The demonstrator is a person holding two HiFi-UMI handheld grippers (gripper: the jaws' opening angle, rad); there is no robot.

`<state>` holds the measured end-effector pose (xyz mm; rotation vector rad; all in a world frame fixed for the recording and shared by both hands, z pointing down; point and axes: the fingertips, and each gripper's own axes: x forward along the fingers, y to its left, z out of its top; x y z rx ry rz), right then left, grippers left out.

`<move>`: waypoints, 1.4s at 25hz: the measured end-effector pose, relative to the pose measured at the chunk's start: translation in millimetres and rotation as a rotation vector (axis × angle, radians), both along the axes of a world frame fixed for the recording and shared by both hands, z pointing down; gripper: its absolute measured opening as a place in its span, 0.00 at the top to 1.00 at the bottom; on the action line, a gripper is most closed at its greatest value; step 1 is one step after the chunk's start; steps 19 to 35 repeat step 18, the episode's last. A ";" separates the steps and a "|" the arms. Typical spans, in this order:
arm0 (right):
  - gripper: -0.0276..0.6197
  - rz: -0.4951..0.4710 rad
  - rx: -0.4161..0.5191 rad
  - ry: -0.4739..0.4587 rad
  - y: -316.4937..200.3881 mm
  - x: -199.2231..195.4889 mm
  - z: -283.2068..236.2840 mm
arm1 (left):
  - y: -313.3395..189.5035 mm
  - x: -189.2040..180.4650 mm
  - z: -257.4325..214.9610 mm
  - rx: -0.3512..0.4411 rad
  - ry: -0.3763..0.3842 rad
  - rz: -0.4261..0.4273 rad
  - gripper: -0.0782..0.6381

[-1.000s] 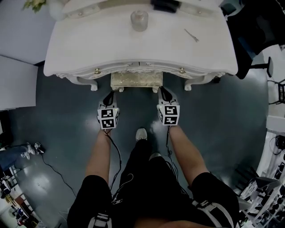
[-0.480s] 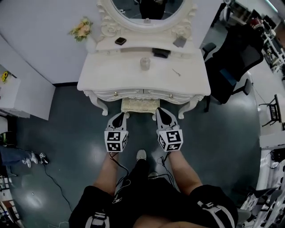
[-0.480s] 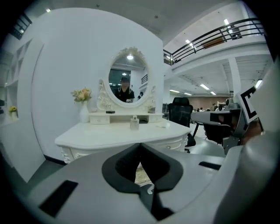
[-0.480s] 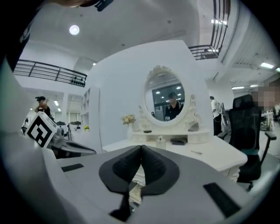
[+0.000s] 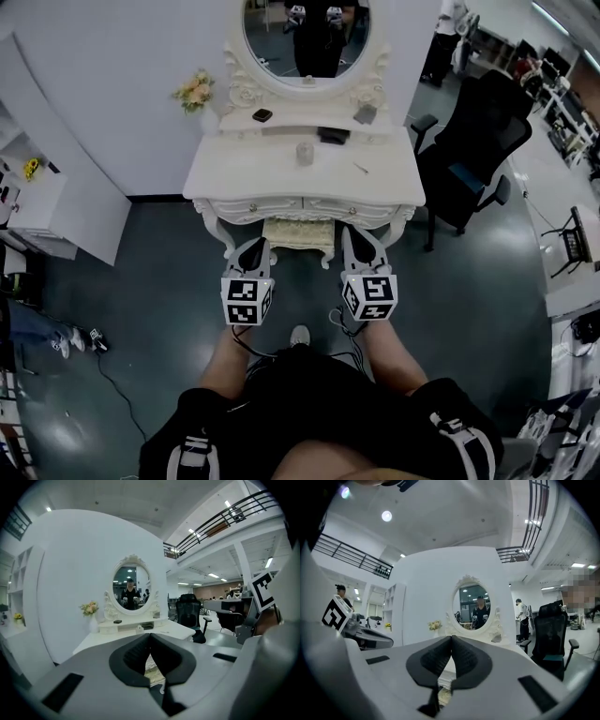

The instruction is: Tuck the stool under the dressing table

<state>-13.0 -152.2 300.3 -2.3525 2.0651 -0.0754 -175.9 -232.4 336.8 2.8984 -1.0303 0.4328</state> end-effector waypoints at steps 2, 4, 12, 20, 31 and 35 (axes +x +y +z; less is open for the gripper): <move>0.94 0.010 0.015 0.000 11.3 -1.4 -5.7 | 10.8 -0.2 -11.0 0.039 -0.012 0.016 0.87; 0.94 0.015 0.024 -0.001 15.1 -0.1 -9.1 | 15.3 1.4 -17.1 0.068 -0.017 0.020 0.87; 0.93 0.027 0.046 0.014 22.6 -5.0 -22.8 | 24.6 2.2 -27.2 0.066 0.009 0.035 0.87; 0.93 0.030 0.031 0.034 32.3 -16.9 -20.3 | 35.5 -6.2 -24.3 0.068 0.005 0.043 0.87; 0.93 0.030 0.031 0.034 32.3 -16.9 -20.3 | 35.5 -6.2 -24.3 0.068 0.005 0.043 0.87; 0.93 0.030 0.031 0.034 32.3 -16.9 -20.3 | 35.5 -6.2 -24.3 0.068 0.005 0.043 0.87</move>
